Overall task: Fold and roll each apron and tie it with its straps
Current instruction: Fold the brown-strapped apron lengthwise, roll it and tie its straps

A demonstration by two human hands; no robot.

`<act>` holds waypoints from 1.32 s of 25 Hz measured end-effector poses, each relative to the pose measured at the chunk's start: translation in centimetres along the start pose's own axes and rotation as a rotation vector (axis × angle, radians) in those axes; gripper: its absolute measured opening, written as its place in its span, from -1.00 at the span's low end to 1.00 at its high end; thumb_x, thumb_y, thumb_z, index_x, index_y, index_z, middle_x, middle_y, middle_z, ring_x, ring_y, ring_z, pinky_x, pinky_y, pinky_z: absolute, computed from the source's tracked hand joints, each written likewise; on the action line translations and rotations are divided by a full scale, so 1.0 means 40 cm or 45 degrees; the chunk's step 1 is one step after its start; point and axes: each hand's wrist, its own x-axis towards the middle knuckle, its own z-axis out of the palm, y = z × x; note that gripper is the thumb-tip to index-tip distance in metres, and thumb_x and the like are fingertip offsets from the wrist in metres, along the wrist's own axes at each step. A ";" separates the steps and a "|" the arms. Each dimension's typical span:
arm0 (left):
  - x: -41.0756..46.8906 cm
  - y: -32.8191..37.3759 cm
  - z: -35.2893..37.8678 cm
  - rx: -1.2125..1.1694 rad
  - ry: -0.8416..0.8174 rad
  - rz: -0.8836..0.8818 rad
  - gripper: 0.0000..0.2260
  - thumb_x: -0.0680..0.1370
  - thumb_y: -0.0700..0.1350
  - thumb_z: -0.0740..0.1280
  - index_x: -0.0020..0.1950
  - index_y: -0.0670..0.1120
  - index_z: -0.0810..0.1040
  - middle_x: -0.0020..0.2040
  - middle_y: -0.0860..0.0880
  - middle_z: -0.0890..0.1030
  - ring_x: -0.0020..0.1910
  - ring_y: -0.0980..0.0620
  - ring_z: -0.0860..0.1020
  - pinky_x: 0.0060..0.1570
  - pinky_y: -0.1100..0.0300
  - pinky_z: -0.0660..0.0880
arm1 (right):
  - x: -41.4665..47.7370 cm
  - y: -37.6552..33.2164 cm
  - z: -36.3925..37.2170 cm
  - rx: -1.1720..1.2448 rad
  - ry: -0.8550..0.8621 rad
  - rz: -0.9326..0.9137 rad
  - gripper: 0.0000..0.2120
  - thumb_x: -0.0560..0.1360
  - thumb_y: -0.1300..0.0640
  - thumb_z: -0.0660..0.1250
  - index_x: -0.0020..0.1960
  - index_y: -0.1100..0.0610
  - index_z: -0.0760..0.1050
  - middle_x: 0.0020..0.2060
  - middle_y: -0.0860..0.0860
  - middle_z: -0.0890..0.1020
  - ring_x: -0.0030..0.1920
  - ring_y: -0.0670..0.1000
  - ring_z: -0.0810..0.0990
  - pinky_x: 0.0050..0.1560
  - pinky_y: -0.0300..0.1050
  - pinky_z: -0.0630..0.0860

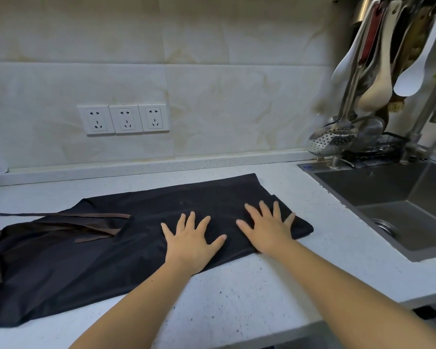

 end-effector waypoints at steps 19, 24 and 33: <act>0.147 -0.231 -0.118 0.030 -0.102 -0.142 -0.73 0.59 0.06 0.22 0.27 0.07 0.44 0.28 -0.03 0.40 0.29 -0.10 0.37 0.26 -0.09 0.32 | 0.220 -0.025 -0.067 -0.140 -0.130 -0.196 -0.44 0.54 0.25 0.14 0.50 -0.03 0.21 0.41 0.04 0.28 0.38 0.14 0.28 0.24 0.02 0.39; 0.175 -0.240 -0.144 -0.094 0.100 -0.201 -0.93 0.61 -0.05 0.19 0.06 0.04 0.44 0.14 -0.01 0.47 0.15 -0.09 0.45 0.17 -0.08 0.33 | 0.250 -0.030 -0.076 -0.107 0.240 -0.158 -0.79 0.53 0.19 0.21 0.16 0.10 0.48 0.15 0.07 0.44 0.10 0.11 0.44 0.03 -0.05 0.45; 0.095 -0.089 -0.033 -0.026 0.304 0.081 -0.67 0.61 0.09 0.17 0.36 0.10 0.44 0.36 0.01 0.42 0.38 -0.07 0.33 0.41 -0.24 0.13 | 0.150 -0.078 0.021 0.020 0.286 -0.173 -0.52 0.62 -0.08 0.03 0.52 -0.06 0.16 0.53 0.07 0.15 0.49 0.20 0.15 0.47 0.23 0.08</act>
